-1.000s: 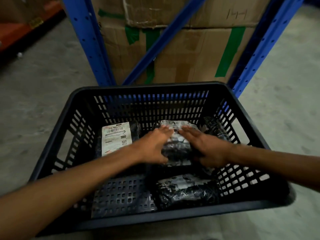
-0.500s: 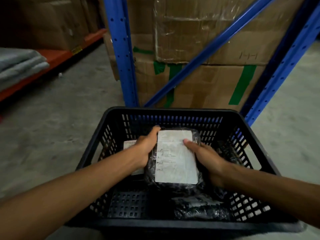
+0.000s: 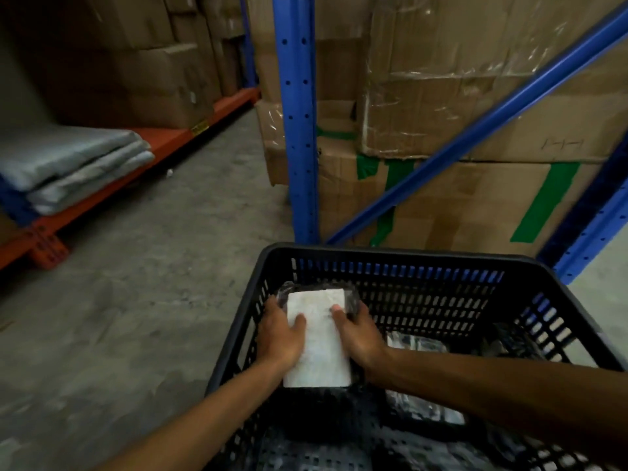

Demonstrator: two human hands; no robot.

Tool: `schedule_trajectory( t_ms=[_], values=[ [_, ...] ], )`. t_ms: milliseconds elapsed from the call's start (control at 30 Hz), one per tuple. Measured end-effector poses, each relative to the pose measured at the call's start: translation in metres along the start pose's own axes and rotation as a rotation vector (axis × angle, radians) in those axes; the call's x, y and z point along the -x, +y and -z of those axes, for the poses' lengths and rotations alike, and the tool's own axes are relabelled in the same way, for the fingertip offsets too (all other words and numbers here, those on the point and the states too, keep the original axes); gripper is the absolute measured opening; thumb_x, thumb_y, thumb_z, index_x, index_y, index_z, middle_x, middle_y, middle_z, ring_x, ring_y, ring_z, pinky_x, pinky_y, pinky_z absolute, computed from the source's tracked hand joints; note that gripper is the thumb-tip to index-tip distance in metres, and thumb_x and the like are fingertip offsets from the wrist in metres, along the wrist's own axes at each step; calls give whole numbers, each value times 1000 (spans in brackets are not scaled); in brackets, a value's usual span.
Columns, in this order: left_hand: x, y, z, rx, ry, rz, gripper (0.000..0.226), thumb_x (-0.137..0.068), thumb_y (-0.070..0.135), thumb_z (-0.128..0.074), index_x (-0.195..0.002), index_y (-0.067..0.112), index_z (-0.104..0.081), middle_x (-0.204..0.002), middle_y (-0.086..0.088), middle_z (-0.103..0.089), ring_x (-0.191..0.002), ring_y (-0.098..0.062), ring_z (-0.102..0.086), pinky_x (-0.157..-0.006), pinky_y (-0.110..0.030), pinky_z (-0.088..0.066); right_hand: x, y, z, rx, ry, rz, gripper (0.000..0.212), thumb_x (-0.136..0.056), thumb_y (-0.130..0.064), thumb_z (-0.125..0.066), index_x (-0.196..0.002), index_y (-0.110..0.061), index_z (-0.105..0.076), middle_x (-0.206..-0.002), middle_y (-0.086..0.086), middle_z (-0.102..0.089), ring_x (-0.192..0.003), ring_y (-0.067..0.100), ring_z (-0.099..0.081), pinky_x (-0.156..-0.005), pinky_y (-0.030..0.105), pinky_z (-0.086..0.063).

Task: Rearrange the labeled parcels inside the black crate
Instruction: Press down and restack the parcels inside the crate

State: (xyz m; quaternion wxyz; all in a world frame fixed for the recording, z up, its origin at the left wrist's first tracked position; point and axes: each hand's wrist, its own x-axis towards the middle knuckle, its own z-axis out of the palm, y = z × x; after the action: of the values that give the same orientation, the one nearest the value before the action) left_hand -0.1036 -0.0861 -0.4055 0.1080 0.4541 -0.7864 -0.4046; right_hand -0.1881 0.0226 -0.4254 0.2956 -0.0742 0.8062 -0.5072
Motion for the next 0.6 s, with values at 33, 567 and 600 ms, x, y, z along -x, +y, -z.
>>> schedule_trajectory(
  t_ms=[33, 567, 600],
  values=[
    [-1, 1, -3, -77, -17, -15, 71, -96, 30, -54, -156, 7, -25, -154, -14, -44, -138, -30, -47, -111, -34, -40, -9, 3, -6, 187, 52, -14, 67, -90, -59, -44, -147, -23, -36, -148, 16, -44, -135, 38, -42, -113, 48, -34],
    [1, 5, -18, -474, 38, -157, 65, -102, 27, -45, -155, -2, -20, -153, -23, -31, -134, -37, -42, -105, -40, -40, -8, -18, 31, 155, -308, 35, 41, -105, -39, -31, -138, -18, -44, -131, -1, -53, -113, 22, -55, -82, 28, -55],
    [5, 13, -14, -577, 85, -219, 61, -100, 22, -48, -152, -3, -27, -151, -25, -32, -132, -38, -41, -104, -41, -39, 0, -23, 44, 278, -324, -5, 46, -103, -46, -27, -141, -23, -42, -129, 0, -54, -111, 23, -55, -83, 34, -52]
  ],
)
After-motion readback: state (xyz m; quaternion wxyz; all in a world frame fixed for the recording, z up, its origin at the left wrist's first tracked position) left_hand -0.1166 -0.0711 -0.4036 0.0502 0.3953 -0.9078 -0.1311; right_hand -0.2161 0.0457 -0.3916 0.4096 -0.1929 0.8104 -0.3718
